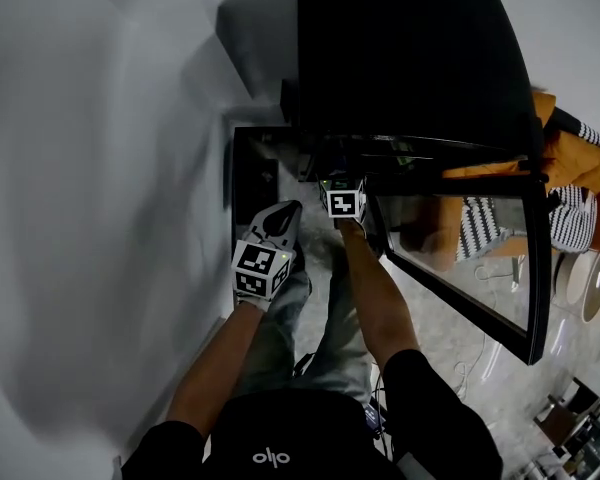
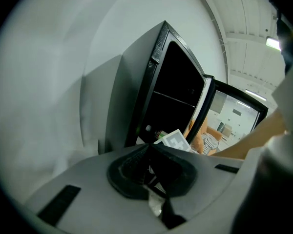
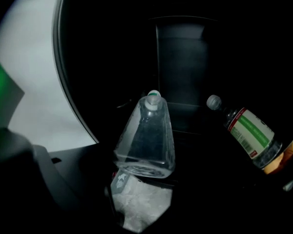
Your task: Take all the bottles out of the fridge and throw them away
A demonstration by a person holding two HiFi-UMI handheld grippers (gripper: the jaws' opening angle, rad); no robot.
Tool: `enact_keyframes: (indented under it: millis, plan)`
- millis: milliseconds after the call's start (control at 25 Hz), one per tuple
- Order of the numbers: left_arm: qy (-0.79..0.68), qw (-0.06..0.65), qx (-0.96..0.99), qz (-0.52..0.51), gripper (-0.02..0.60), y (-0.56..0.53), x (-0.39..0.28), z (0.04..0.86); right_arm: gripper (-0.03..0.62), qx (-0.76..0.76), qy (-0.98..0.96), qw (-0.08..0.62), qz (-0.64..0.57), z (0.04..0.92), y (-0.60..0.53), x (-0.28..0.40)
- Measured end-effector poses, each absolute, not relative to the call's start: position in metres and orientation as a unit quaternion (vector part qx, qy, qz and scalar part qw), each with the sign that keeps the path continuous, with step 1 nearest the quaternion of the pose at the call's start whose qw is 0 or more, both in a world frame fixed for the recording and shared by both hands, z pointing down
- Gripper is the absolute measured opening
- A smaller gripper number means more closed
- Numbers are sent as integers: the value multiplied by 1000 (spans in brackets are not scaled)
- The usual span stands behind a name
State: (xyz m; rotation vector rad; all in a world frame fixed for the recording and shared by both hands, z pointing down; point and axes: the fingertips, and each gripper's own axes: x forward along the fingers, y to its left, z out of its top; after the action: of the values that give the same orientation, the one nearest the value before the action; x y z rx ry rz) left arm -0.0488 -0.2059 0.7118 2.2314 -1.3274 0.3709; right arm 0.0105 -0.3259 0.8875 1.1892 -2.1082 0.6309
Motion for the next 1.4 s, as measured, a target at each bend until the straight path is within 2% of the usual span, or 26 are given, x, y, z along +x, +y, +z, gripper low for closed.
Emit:
enact_keyframes:
  millis: [160, 440, 920, 1400]
  plan:
    - [-493, 264, 818, 136, 6, -201, -54, 716, 317, 447, -796, 319, 256, 891, -321, 18]
    - [-485, 265, 824, 126, 5, -203, -49, 704, 311, 442, -795, 325, 259, 865, -294, 30]
    - [-464, 244, 844, 116, 6, -181, -8, 629, 310, 479, -783, 280, 281, 747, -207, 113]
    - [-468, 214, 853, 88, 6, -95, 69, 539, 311, 488, -800, 237, 257, 621, -93, 200]
